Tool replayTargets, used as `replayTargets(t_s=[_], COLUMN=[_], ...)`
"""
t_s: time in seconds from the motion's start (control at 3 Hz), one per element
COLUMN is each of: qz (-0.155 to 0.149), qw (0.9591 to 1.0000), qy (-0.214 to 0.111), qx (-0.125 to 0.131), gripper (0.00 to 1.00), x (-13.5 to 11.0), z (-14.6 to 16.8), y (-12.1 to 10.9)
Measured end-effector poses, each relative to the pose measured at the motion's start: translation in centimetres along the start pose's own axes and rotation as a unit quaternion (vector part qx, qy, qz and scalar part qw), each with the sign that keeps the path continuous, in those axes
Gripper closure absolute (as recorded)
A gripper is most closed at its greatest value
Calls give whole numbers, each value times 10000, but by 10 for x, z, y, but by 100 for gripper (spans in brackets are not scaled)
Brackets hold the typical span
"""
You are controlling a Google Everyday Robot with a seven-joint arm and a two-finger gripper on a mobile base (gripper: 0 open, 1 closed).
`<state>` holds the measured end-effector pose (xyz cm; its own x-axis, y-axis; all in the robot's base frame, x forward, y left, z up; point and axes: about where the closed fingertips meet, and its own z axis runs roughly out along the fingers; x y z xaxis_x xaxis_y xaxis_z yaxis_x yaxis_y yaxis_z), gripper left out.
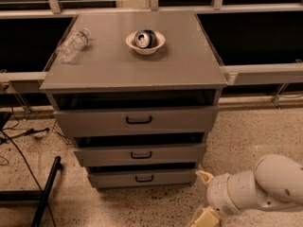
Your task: Open bottom drawer
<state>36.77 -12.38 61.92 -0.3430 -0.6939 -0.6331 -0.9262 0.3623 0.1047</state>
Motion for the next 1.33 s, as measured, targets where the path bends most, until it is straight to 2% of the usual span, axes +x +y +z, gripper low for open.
replayTargets(t_s=[0.33, 0.67, 1.0, 1.33], qz=[-157, -533, -554, -555], qw=[9994, 9976, 9970, 9970], qy=[-301, -428, -456, -455], qx=[-76, 94, 299, 299], gripper=[0, 0, 0, 0], x=[21, 40, 44, 44], z=[46, 96, 106, 106], y=[-8, -17, -27, -27])
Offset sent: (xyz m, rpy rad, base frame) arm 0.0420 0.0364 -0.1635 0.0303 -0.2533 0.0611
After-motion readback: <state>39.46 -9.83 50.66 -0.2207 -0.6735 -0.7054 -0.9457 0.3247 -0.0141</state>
